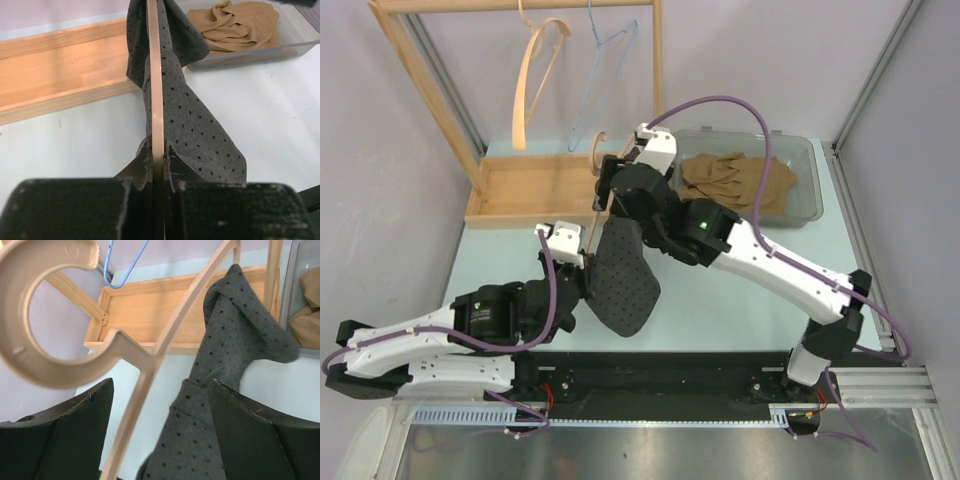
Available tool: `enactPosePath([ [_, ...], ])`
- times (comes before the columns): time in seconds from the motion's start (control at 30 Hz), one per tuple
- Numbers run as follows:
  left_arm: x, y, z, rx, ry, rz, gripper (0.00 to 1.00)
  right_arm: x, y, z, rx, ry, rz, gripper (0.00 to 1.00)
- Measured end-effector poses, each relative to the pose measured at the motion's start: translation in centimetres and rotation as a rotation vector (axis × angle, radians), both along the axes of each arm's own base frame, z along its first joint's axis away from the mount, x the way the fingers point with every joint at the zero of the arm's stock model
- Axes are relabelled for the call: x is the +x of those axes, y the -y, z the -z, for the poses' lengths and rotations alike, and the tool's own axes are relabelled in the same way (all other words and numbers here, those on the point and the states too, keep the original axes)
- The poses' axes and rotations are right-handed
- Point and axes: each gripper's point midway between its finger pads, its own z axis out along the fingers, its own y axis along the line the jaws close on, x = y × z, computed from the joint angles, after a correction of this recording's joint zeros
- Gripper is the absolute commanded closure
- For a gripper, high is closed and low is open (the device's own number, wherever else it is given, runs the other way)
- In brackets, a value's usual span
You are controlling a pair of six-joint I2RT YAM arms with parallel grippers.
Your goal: Place the skirt on the hanger
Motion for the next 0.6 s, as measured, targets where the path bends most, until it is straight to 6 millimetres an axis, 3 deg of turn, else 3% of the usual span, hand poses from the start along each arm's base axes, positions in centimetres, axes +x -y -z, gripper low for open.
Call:
enactPosePath([
  [0.2,0.4,-0.1,-1.6,-0.003,0.020,-0.025,1.00,-1.7,3.9,-3.0,0.064,0.061,-0.009,0.19],
  [0.33,1.6,-0.9,-3.1,-0.029,0.024,-0.092,1.00,-3.3,8.3,-4.9,0.100,0.114,0.007,0.20],
  [0.43,3.1,-2.0,-4.1,-0.037,0.030,-0.156,1.00,-4.2,11.5,-7.3,0.148,0.158,0.037,0.20],
  [0.53,4.5,-2.2,-5.0,-0.018,0.032,-0.174,1.00,-4.8,13.1,-8.2,0.169,0.173,0.051,0.21],
  [0.6,5.6,-1.8,-5.8,-0.004,0.034,-0.172,1.00,-5.0,13.7,-7.7,0.157,0.167,0.055,0.22],
])
